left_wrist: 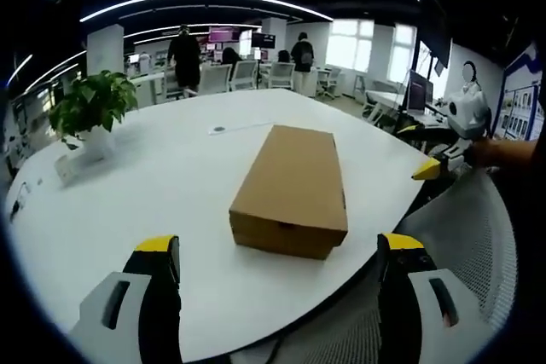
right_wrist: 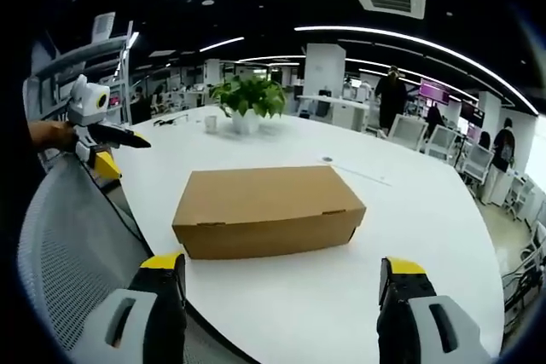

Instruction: Operate the shoe box by opening the lid, removing the specified soft item, and placing it in the target area until the item is outside and the box remains undamaged.

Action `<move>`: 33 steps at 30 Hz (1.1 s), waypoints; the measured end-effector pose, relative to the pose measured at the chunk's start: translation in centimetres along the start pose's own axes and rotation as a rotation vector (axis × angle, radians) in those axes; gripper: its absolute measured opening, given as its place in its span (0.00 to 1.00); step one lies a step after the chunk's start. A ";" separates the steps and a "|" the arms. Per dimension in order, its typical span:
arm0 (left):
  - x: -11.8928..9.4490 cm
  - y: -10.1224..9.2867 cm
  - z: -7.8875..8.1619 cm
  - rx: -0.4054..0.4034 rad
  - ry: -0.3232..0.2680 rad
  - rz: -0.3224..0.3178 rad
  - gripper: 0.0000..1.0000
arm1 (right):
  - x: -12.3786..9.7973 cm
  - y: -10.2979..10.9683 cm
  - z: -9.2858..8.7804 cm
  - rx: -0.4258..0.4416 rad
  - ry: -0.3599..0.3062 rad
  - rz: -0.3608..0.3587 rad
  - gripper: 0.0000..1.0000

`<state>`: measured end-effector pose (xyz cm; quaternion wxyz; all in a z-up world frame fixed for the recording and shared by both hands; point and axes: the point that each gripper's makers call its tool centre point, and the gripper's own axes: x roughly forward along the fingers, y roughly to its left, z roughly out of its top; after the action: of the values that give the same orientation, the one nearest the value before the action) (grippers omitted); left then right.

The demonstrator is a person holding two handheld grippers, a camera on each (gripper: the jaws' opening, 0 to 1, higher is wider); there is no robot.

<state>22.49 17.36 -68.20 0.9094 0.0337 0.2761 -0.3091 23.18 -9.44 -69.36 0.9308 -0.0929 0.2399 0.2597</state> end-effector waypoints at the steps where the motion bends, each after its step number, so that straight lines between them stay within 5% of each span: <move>1: 0.0 -0.1 0.0 -0.001 0.002 0.000 1.00 | 0.0 -0.1 0.1 -0.001 0.001 0.001 0.94; 33: 4.5 -3.5 -0.8 -0.126 0.108 0.038 0.95 | 1.9 -2.8 0.4 -0.109 0.059 0.137 0.88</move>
<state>23.07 12.30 -70.84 0.8993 -0.0017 0.3429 -0.2715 26.24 -10.87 -69.76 0.8970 -0.1347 0.2586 0.3324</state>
